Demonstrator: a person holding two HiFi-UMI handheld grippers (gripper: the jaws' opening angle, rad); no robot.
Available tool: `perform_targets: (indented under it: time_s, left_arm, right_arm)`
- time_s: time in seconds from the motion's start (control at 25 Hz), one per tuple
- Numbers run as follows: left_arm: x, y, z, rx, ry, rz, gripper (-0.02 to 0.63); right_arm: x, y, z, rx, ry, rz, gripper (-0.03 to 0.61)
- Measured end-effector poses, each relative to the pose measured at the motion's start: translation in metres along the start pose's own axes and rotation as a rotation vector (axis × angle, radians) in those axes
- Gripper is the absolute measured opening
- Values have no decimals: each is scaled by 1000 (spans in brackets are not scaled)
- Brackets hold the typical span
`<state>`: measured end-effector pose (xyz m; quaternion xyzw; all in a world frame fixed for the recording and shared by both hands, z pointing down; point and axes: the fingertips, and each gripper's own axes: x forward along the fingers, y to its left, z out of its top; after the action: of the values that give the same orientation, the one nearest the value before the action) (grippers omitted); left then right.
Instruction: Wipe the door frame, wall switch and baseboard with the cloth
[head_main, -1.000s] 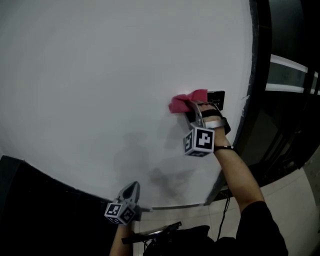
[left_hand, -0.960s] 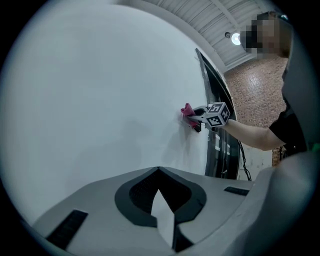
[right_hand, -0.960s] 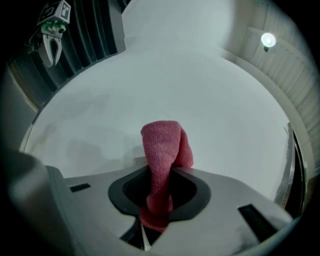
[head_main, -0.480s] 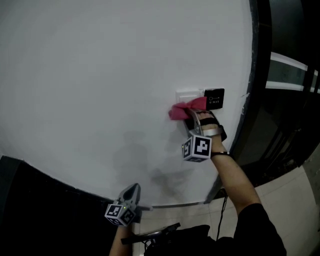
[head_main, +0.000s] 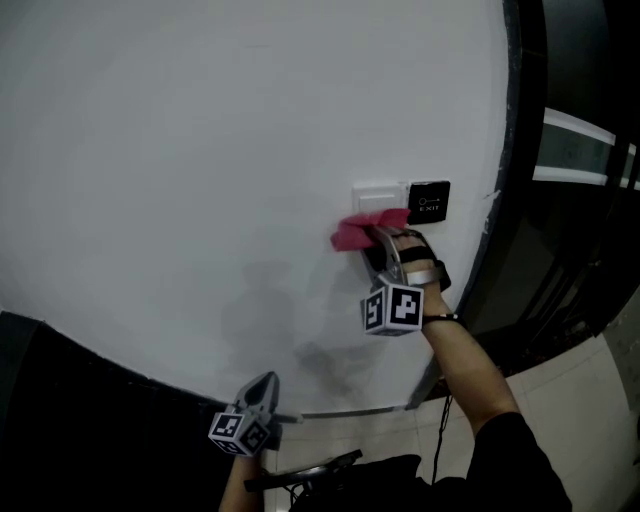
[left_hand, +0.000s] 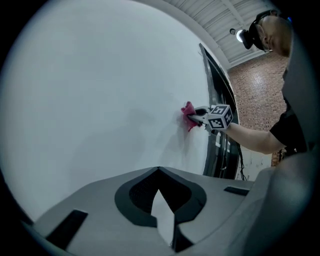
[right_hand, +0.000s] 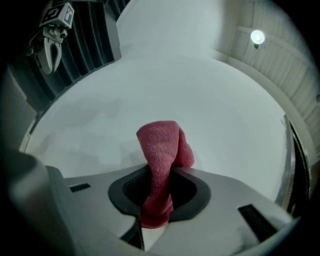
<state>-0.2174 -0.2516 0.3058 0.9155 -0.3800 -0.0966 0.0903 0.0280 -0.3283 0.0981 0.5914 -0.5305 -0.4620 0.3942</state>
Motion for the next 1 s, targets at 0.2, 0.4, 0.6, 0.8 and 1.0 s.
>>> perform_targets:
  time_s: [0.2,0.4,0.6,0.8,1.0]
  left_arm:
    - [6,-1,4,-15,-35,-8,-9]
    - [5,-1,7,-31,-53,-10,-9]
    - [8,3,4,-9,-26,9,-9]
    - [10,0,4,-8,-26,-5,-9]
    - [12,-3,0,-25,-17,-23,-9]
  right_arm:
    - [1,-81,20,-26,-18,-135,83]
    - [22,-87,13,-80,57,-91,83]
    - [19,-77,8,-85,68,-78,83]
    - [14,-65,8,-111,67,-85,83]
    - [10,-53,6,-121,85,-92,83]
